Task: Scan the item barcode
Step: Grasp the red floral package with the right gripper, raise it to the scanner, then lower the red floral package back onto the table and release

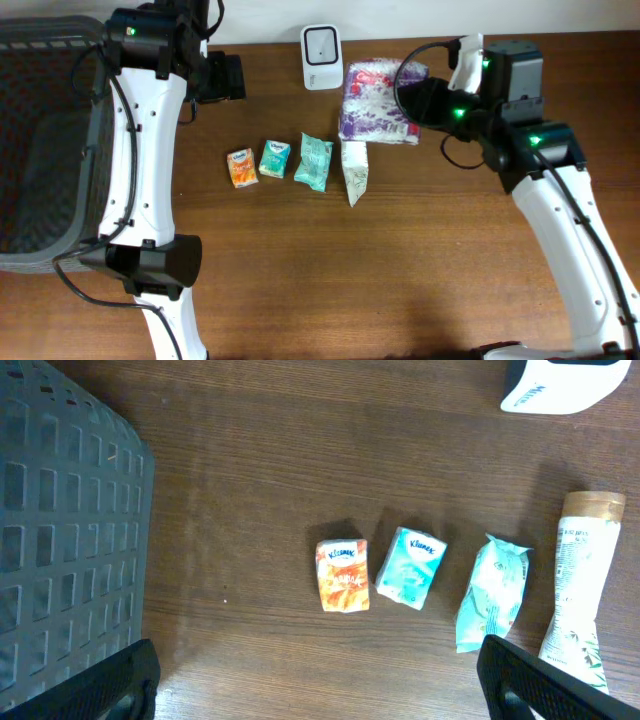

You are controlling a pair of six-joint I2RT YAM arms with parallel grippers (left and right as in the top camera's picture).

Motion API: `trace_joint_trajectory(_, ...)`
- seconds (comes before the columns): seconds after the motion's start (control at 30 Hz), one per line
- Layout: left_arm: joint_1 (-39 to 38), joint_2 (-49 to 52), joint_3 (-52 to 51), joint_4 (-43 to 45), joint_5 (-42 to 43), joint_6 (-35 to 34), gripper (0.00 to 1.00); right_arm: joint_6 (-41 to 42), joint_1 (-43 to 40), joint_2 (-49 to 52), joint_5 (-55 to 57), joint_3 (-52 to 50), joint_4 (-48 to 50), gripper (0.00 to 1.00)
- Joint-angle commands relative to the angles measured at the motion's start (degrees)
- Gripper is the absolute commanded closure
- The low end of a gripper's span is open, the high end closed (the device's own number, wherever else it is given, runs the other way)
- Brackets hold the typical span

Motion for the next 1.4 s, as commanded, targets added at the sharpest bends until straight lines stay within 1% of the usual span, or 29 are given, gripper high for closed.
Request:
trace_joint_trajectory(0.0, 0.1, -0.5, 0.6, 0.0, 0.0, -0.3, 0.01, 4.0, 4.2, 0.4, -4.2, 0.6, 1.8, 0.96)
trace_joint_trajectory(0.1, 0.1, -0.5, 0.6, 0.0, 0.0, -0.3, 0.01, 4.7, 4.5, 0.4, -11.3, 0.6, 3.8, 0.96)
trace_joint_trajectory(0.13, 0.1, -0.5, 0.6, 0.0, 0.0, -0.3, 0.01, 5.7, 4.5, 0.4, -11.3, 0.6, 3.6, 0.96)
trace_joint_trajectory(0.33, 0.1, -0.5, 0.6, 0.0, 0.0, -0.3, 0.01, 5.5, 4.5, 0.5, -11.2, 0.5, 1.5, 0.96)
trace_joint_trajectory(0.5, 0.1, -0.5, 0.6, 0.0, 0.0, -0.3, 0.01, 4.4, 4.5, 3.3, -11.7, 0.5, -1.6, 0.96)
trace_joint_trajectory(1.1, 0.1, -0.5, 0.6, 0.0, 0.0, -0.3, 0.01, 2.9, 4.5, 4.2, -10.7, 0.5, -1.8, 0.96)
trace_joint_trajectory(1.17, 0.1, -0.5, 0.6, 0.0, 0.0, -0.3, 0.01, 0.4, 4.5, 4.2, -5.7, 0.5, -2.2, 0.96)
trace_joint_trajectory(1.27, 0.1, -0.5, 0.6, 0.0, 0.0, -0.3, 0.01, 0.2, 4.4, 4.2, 0.7, 0.6, -3.5, 0.96)
trace_joint_trajectory(1.3, 0.1, -0.5, 0.6, 0.0, 0.0, -0.3, 0.01, -1.3, 4.4, 4.2, 3.3, 0.6, -3.9, 0.96)
trace_joint_trajectory(1.37, 0.1, -0.5, 0.6, 0.0, 0.0, -0.3, 0.01, -2.5, 4.4, 4.2, 16.1, 0.6, -6.9, 0.96)
